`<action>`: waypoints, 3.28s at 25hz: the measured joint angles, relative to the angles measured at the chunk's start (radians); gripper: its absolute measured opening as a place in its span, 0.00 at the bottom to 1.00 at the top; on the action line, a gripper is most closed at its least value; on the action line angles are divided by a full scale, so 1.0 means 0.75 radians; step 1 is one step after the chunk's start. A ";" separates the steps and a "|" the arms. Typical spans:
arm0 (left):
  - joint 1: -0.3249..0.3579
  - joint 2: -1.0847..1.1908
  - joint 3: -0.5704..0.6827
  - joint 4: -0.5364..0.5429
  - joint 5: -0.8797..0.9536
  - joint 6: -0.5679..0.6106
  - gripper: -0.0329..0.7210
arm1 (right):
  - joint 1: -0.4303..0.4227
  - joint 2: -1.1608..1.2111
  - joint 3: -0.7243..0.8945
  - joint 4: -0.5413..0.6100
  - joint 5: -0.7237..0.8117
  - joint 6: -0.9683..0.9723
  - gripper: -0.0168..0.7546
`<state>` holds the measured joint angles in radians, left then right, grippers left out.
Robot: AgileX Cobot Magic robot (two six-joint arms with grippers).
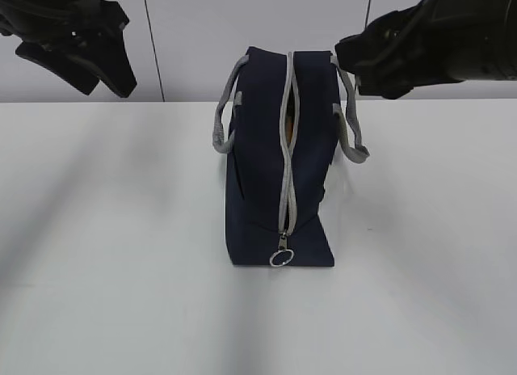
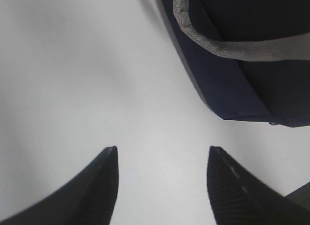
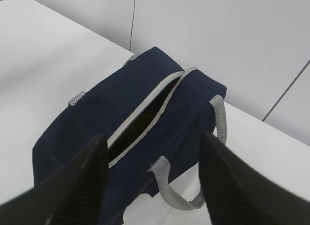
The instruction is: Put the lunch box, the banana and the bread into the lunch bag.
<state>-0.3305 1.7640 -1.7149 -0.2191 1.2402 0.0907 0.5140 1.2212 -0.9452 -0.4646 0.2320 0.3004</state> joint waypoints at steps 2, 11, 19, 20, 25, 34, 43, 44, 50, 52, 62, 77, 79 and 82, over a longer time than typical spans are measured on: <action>0.000 0.000 0.000 0.003 0.000 0.000 0.62 | 0.000 0.000 0.000 -0.005 -0.003 0.000 0.61; 0.000 0.000 0.000 0.009 0.000 -0.003 0.61 | 0.000 -0.002 0.253 -0.013 -0.309 0.000 0.61; 0.000 0.000 0.000 0.012 0.000 -0.003 0.61 | 0.000 -0.002 0.538 -0.020 -0.587 -0.011 0.61; 0.000 0.000 0.000 0.012 0.000 -0.003 0.61 | 0.000 -0.002 0.571 -0.020 -0.625 -0.017 0.61; 0.000 0.000 0.000 0.012 0.000 -0.003 0.61 | 0.000 -0.002 0.730 0.137 -0.839 -0.106 0.61; 0.000 0.000 0.000 0.012 0.000 -0.003 0.61 | 0.000 0.186 0.869 0.410 -1.330 -0.278 0.61; 0.000 0.000 0.000 0.012 0.000 -0.003 0.61 | 0.000 0.628 0.869 0.418 -1.802 -0.277 0.61; 0.000 0.000 0.000 0.012 0.000 -0.003 0.61 | 0.000 0.656 0.869 0.415 -1.807 -0.265 0.61; 0.000 0.000 0.000 0.012 0.000 -0.003 0.61 | 0.000 0.713 0.869 0.345 -1.824 -0.209 0.61; 0.000 0.000 0.000 0.012 0.000 -0.003 0.61 | 0.000 0.716 0.869 0.324 -1.827 -0.207 0.61; 0.000 0.000 0.000 0.012 0.000 -0.003 0.61 | 0.000 0.895 0.855 0.308 -1.833 -0.194 0.61; 0.000 0.000 0.000 0.012 0.000 -0.003 0.61 | 0.000 0.945 0.630 0.164 -1.571 -0.045 0.61; 0.000 0.000 0.000 0.012 0.000 -0.003 0.61 | 0.000 0.945 0.613 0.155 -1.550 -0.043 0.61; 0.000 0.000 0.000 0.012 0.000 -0.003 0.61 | 0.000 0.945 0.588 0.129 -1.541 -0.040 0.61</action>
<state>-0.3305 1.7640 -1.7149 -0.2101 1.2402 0.0881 0.5140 1.9299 -0.5043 -0.3679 -0.9241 0.2703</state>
